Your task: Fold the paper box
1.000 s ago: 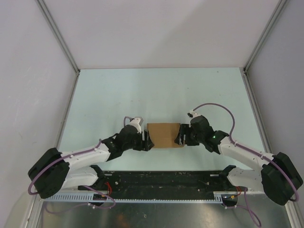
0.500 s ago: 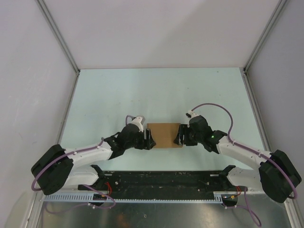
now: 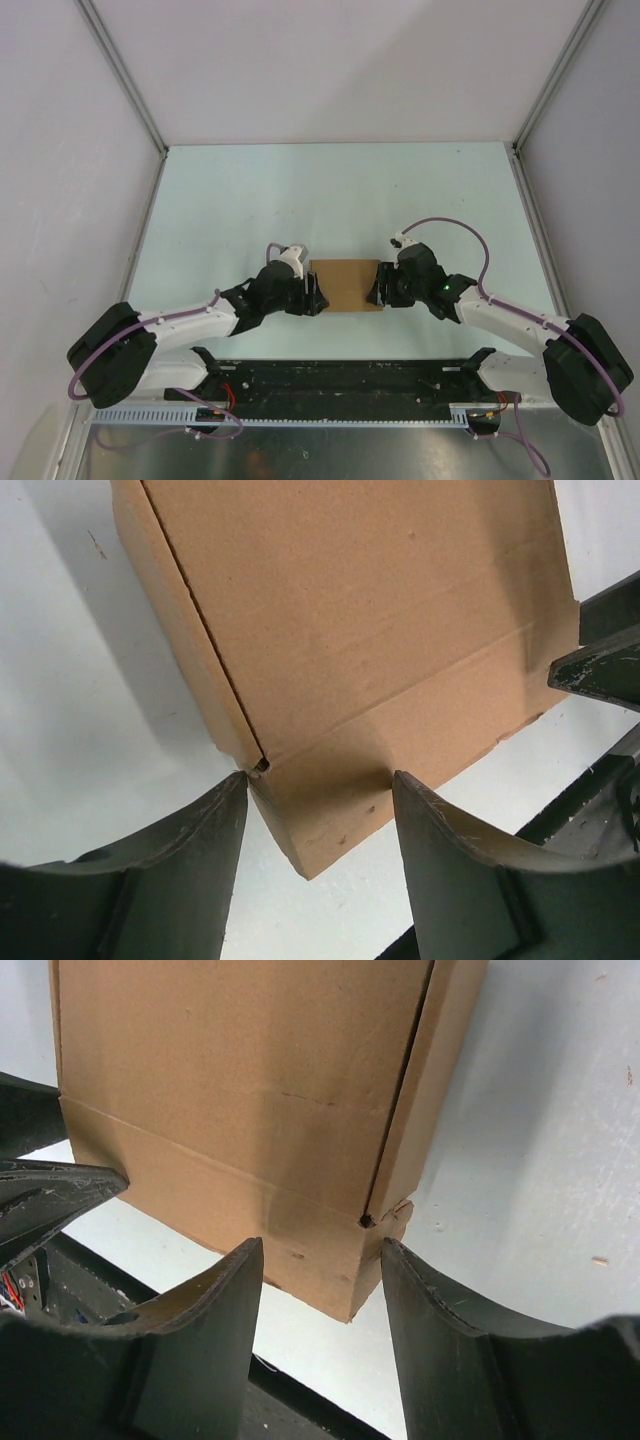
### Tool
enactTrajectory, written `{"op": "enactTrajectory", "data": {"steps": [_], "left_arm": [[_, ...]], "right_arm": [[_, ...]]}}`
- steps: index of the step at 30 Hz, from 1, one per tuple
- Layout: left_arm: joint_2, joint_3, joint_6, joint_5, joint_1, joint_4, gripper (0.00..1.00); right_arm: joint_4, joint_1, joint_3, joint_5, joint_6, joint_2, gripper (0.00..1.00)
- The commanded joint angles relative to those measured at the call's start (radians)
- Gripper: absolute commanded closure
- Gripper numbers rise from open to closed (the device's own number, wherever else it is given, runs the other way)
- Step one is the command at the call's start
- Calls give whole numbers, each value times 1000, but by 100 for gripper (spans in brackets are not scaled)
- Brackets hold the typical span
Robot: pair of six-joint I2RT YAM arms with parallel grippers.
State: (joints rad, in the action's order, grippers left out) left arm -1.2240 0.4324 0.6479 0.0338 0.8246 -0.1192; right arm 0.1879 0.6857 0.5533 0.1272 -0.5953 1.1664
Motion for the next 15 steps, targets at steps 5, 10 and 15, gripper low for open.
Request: {"op": "enactTrajectory", "data": {"steps": [5, 10, 15], "left_arm": [[11, 40, 15, 38, 8, -56, 37], [9, 39, 19, 48, 8, -65, 39], [15, 39, 19, 54, 8, -69, 41]], "right_arm": [[-44, 8, -6, 25, -15, 9, 47], [-48, 9, -6, 29, -23, 7, 49], [-53, 11, -6, 35, -34, 12, 52]]}}
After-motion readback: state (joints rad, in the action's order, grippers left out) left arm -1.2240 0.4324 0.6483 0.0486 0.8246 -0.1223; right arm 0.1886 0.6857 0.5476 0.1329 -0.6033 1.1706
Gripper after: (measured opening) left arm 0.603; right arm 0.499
